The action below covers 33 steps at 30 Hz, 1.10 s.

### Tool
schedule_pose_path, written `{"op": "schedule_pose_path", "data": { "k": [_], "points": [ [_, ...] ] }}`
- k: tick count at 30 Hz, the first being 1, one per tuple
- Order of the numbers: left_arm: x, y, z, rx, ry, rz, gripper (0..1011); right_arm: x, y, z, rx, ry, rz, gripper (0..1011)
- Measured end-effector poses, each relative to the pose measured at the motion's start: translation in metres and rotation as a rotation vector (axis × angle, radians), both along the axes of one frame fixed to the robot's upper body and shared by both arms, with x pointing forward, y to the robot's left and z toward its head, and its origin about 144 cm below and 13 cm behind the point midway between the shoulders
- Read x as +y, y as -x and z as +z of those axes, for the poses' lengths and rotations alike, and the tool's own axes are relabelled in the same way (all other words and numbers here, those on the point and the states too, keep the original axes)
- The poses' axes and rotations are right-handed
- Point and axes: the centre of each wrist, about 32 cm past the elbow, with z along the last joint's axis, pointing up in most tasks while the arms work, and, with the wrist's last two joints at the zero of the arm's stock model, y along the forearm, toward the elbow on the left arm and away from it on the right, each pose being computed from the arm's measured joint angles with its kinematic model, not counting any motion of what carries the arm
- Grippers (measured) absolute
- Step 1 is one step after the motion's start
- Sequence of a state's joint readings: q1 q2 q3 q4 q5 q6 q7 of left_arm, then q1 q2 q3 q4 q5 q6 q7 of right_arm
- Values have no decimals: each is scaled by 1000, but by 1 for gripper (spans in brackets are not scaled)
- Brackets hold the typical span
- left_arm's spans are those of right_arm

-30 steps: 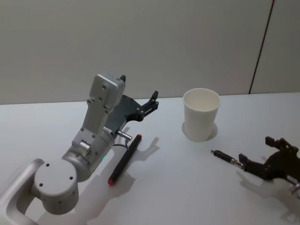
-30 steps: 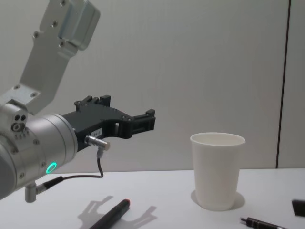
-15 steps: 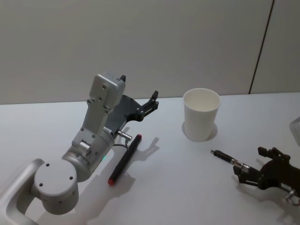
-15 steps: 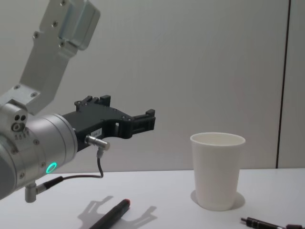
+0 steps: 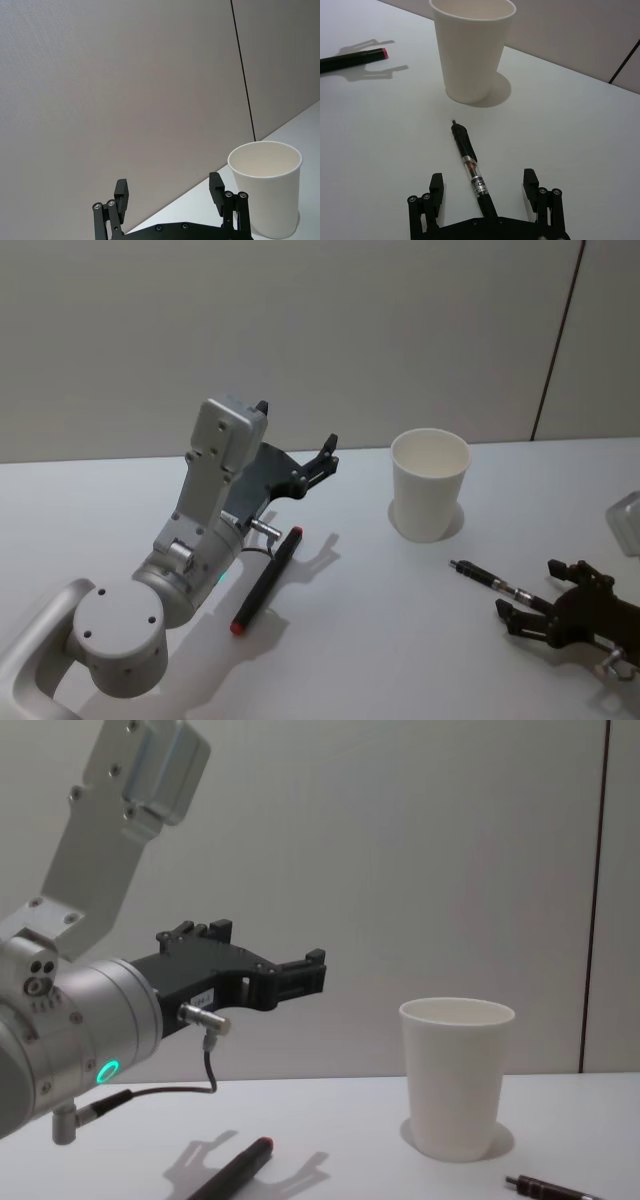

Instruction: Place the pen into the pen holder.

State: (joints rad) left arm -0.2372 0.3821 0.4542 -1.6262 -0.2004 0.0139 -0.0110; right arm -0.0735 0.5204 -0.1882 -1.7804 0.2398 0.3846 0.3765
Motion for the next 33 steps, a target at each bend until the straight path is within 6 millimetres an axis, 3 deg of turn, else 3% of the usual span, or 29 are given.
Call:
{"op": "schedule_pose_path", "data": {
  "k": [33],
  "points": [
    [0, 0, 0, 0, 0, 0, 1001, 2, -13, -15, 25, -46, -10, 1001]
  ]
}}
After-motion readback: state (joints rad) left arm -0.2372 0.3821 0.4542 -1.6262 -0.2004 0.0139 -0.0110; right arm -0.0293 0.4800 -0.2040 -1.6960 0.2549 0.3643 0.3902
